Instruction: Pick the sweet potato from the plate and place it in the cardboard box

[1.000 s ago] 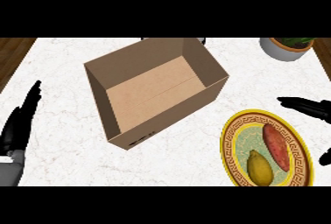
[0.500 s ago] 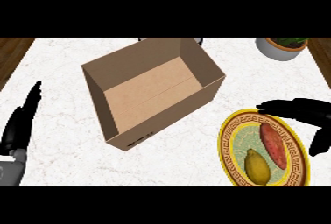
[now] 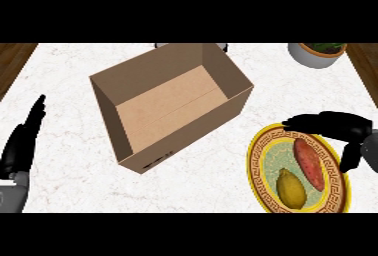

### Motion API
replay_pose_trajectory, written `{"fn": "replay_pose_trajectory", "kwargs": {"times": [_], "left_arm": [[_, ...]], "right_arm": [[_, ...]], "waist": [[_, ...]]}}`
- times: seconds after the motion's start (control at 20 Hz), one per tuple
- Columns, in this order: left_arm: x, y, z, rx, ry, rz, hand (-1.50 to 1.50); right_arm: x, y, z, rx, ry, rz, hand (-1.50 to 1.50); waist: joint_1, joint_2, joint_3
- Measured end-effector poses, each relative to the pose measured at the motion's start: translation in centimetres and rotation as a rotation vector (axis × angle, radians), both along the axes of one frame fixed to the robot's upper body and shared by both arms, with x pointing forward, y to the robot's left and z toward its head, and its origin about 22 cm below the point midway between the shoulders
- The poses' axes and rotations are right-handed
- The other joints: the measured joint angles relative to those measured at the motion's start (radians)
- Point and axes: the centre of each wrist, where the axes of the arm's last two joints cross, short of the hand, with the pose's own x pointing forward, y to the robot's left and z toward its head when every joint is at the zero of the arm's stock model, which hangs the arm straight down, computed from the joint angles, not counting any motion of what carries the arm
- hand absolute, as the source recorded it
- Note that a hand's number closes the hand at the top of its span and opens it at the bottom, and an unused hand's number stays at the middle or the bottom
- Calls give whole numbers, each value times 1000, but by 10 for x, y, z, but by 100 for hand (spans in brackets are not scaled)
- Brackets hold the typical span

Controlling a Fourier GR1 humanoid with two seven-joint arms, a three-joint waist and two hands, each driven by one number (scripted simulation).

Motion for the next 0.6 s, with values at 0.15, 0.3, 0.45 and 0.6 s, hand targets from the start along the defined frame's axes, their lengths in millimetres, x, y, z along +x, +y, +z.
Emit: {"fn": "replay_pose_trajectory", "kwargs": {"times": [0.15, 0.3, 0.45, 0.6], "left_arm": [[-4, 3, -4, 1, 5, -1, 0], [-2, 2, -4, 2, 4, 5, 0], [-5, 7, -5, 0, 7, 11, 0], [-8, 10, -5, 2, 8, 11, 0]], "right_arm": [[2, 3, -5, -7, 4, 8, -150], [0, 6, -7, 15, 3, 21, -150], [-2, 5, -1, 25, 0, 34, -150], [-6, 11, -4, 44, 8, 56, -150]], "waist": [[-1, -1, 0], [-6, -2, 0], [-9, -3, -1], [-10, -4, -1]]}}
